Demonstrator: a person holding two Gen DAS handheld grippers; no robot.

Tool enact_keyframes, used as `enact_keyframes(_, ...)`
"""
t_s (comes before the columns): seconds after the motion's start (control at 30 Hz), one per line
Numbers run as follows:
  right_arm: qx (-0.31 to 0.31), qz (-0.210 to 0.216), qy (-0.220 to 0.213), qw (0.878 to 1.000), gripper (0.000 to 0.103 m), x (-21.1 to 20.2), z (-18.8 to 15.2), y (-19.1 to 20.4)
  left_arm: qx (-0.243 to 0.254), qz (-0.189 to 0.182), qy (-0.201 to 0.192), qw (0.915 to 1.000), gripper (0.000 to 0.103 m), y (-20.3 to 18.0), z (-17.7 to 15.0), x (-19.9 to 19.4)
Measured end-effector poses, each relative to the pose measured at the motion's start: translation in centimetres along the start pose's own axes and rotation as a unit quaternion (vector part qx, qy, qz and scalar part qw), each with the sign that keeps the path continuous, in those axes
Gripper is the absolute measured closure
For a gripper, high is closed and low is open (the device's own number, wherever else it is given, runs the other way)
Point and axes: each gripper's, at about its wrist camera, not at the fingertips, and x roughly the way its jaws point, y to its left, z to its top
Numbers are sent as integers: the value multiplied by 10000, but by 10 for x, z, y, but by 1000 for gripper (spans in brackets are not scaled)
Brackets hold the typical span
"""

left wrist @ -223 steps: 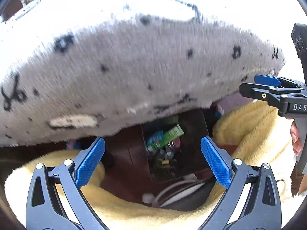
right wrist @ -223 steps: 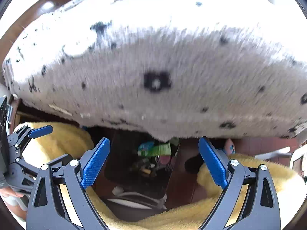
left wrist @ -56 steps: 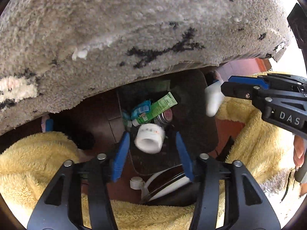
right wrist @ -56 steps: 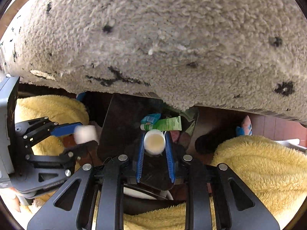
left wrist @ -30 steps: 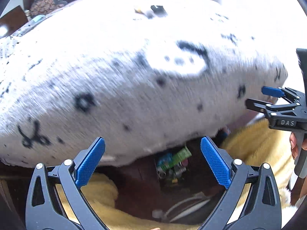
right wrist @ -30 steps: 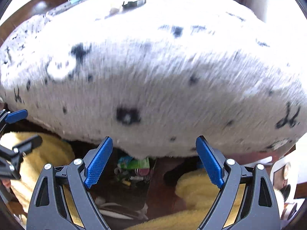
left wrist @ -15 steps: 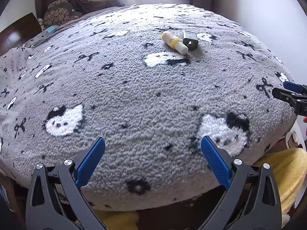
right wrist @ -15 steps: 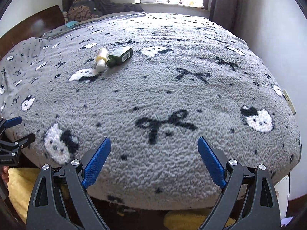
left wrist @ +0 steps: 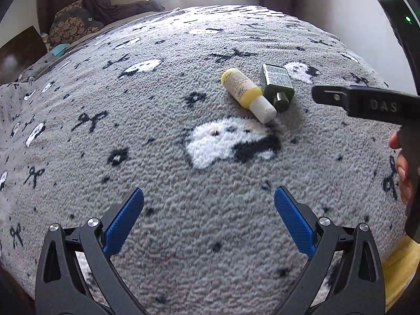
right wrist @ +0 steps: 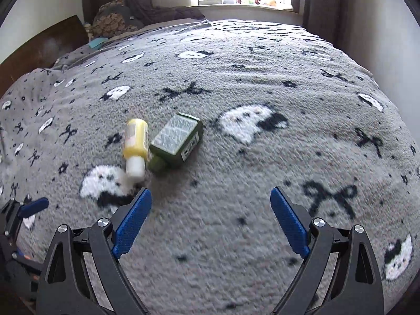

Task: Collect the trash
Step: 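Raise both tools back over the bed toward the last two bottles, then grasp the yellow Kiehl's bottle with the left tool while the right tool grasps the small green bottle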

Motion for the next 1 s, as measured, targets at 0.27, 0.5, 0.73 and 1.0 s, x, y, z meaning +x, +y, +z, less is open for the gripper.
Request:
enact_keyframes(0.27,486,331,426,9974,23,63,51,12,10,-89,-39,10000,10,0,29,20)
enact_keyframes(0.5,406,410,707,9958,45,85,59,21,-29,-151,0,9999,10,-3,42,36)
enact_keyframes(0.73,159,64,324,9993,50,64,63,-7,-197,-339,79,9992,11,-7,66,55)
enact_keyframes(1.0,199,-63,193,9996,52,43,56,-52,-315,-460,124,9984,16,-26,102,71)
